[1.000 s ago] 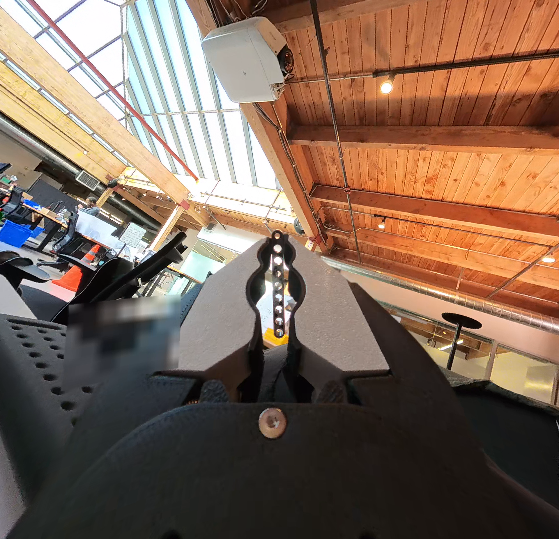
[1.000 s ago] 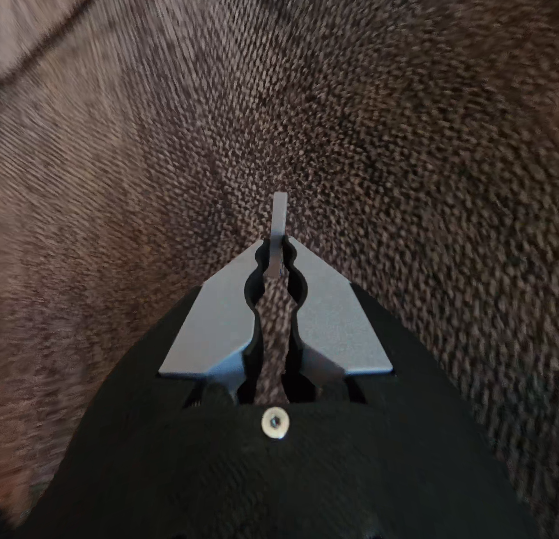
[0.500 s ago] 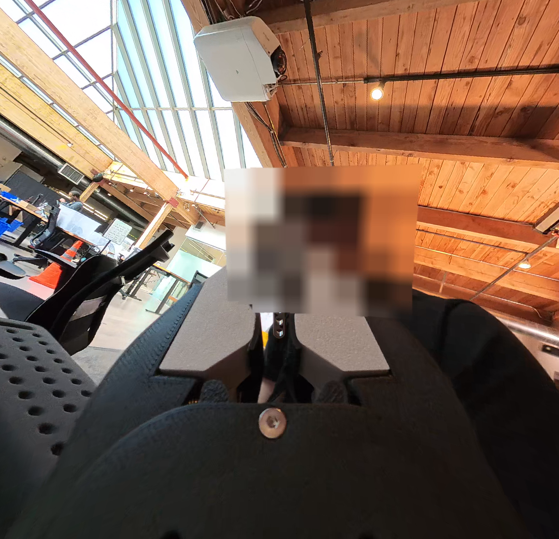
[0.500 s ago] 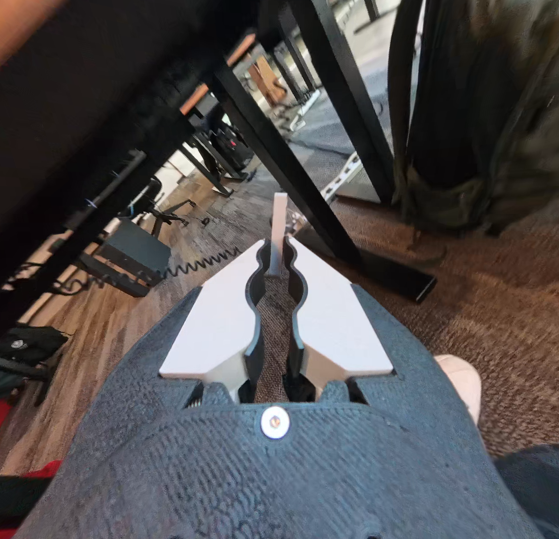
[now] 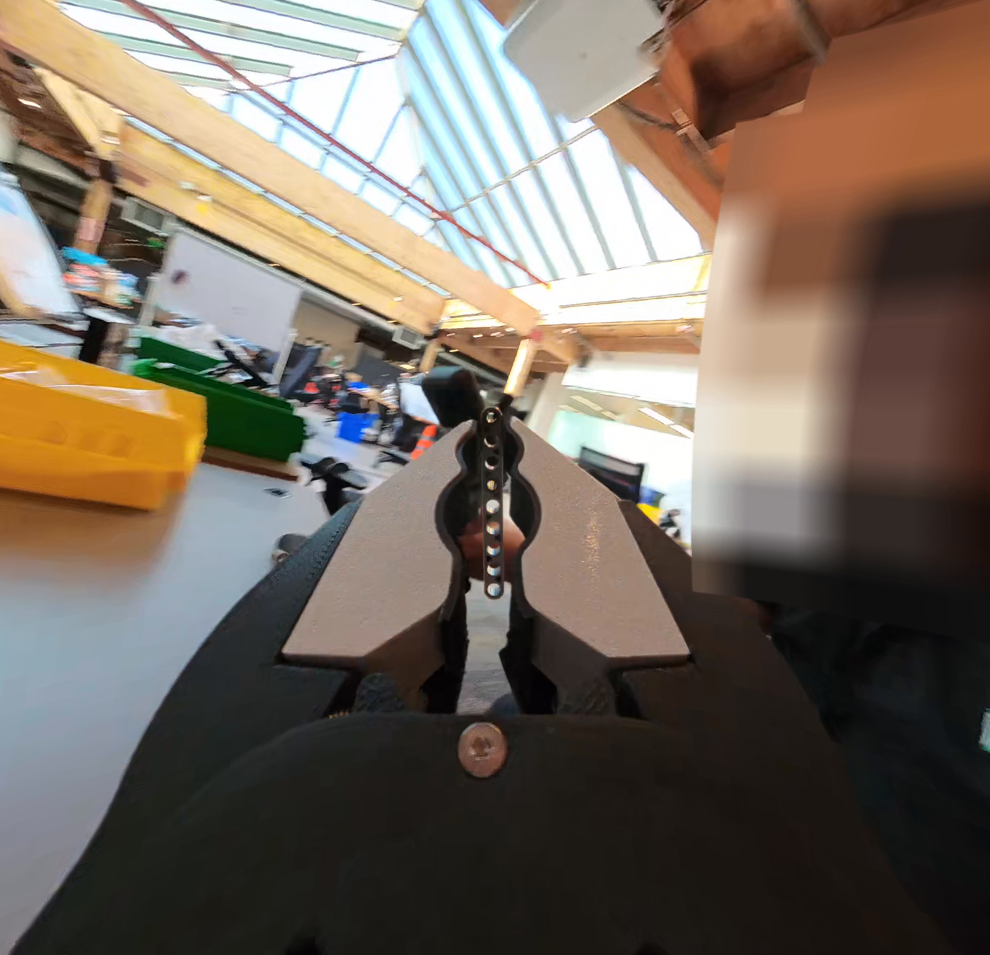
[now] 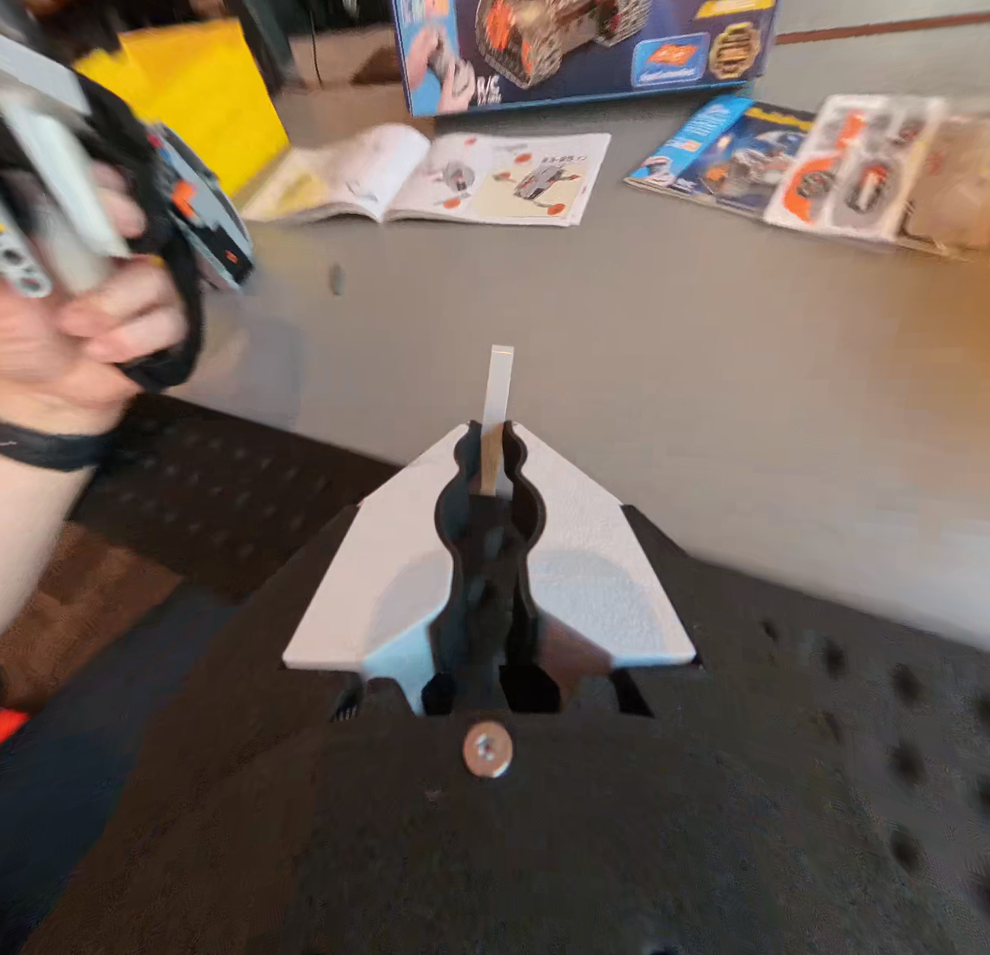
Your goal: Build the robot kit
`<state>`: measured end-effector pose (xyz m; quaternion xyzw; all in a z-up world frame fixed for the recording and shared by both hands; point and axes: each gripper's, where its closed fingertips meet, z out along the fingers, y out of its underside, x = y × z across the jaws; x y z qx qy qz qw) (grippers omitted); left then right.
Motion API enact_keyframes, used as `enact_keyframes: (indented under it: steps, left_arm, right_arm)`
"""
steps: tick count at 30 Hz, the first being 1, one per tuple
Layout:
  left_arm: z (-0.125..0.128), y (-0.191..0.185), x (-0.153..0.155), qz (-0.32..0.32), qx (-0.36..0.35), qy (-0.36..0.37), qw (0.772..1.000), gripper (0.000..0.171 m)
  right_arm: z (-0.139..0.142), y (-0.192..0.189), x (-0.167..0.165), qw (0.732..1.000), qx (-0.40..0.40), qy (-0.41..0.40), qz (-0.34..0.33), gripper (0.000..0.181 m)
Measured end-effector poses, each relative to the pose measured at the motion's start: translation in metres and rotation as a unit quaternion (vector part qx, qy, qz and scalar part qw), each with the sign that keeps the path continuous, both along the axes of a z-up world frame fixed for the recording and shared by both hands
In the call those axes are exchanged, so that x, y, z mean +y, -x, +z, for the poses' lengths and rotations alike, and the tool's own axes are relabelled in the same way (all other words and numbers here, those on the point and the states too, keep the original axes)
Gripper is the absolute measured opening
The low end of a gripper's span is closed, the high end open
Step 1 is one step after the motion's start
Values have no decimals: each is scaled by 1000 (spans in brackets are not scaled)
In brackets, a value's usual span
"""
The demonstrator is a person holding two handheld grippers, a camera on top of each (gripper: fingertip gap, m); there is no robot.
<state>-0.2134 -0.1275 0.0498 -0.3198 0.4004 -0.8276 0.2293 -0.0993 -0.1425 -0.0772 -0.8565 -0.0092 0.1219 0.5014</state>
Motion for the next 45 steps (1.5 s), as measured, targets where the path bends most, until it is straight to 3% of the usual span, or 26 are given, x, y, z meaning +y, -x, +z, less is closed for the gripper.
enact_keyframes:
  steps: [1,4,7,11,13,14,15,17,19,22,23,26,28,30,33,37,41,43,45]
  left_arm:
    - [-4,-1,7,38,13,-14,999,5]
    - [1,3,19,99,17,-34,994,4]
    - [-9,-5,38,198,78,-94,973,5]
    - [-63,-18,82,311,272,-172,894,5]
    - [-102,-19,96,301,398,-177,848,5]
    - [-116,-18,100,290,442,-169,832,6]
    - [-123,-19,103,279,461,-153,828,6]
    - [-126,-24,99,240,459,-95,850,5]
    - [-133,-23,96,204,467,-40,860,5]
    - [-161,-20,102,207,503,-8,839,5]
    - [-172,-19,103,209,520,3,828,5]
    - [-180,-25,99,166,526,82,830,5]
    - [-185,-26,98,148,534,114,824,6]
    - [-190,-26,100,156,542,117,817,5]
    - [-191,-26,104,178,540,105,816,6]
    - [-197,-26,108,195,546,111,807,13]
    - [-201,-24,103,208,554,108,799,28]
    - [-196,-17,107,254,554,75,789,46]
    - [-177,-8,112,311,533,-4,787,49]
  right_arm:
    - [-11,4,23,999,-21,35,19,6]
    - [-53,20,77,986,-38,141,81,6]
    - [-79,28,110,977,-70,172,108,6]
    - [-84,39,135,977,-56,158,130,6]
    - [-83,42,135,975,-32,159,152,7]
    - [-79,46,134,973,-9,155,171,17]
    - [-72,50,132,970,15,143,194,29]
    - [-57,52,122,962,23,105,252,33]
    - [-50,45,112,952,-36,44,302,37]
    - [-51,31,108,930,-165,-36,326,41]
    - [-56,34,106,922,-178,-35,342,41]
    - [-64,43,105,909,-172,-23,379,42]
    - [-65,45,109,889,-215,-49,400,38]
    - [-75,42,112,873,-252,-36,416,40]
    - [-82,39,119,898,-186,27,398,51]
    - [-85,43,116,899,-153,40,408,18]
    - [-84,42,114,890,-180,28,417,18]
    - [-81,41,111,885,-174,34,429,18]
    - [-74,44,105,882,-125,57,450,18]
